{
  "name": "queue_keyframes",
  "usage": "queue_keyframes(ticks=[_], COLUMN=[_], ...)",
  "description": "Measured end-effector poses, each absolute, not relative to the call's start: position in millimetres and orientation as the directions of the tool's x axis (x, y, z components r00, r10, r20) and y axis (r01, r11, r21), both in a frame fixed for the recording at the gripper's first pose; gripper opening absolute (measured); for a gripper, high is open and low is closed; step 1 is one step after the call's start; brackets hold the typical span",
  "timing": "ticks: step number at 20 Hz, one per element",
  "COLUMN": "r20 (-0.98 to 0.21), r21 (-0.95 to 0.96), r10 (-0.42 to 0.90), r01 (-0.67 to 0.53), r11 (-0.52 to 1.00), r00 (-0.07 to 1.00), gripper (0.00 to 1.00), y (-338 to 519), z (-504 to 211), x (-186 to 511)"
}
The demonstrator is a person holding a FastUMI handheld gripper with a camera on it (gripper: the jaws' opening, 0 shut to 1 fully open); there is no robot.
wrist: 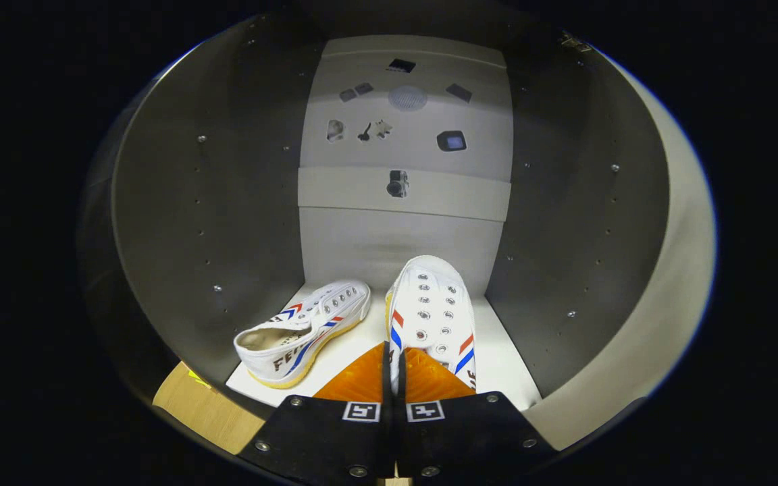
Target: Open the shoe cabinet door, grab the shoes and put them into the shoe cabinet, then close the shoe cabinet door.
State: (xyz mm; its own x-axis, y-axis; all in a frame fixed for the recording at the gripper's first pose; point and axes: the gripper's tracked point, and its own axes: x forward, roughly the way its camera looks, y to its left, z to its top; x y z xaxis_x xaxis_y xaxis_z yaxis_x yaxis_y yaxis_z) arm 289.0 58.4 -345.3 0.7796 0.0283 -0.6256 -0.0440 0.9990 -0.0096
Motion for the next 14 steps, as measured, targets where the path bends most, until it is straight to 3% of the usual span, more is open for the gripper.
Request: queue_keyframes(ticks=[14], r20=[-0.669], r21=[-0.084], r10=[-0.031], r01=[-0.035], r11=[0.996], r00=[0.743], gripper=[0.02], y=[71.6], z=[-399.2], x=[344.7])
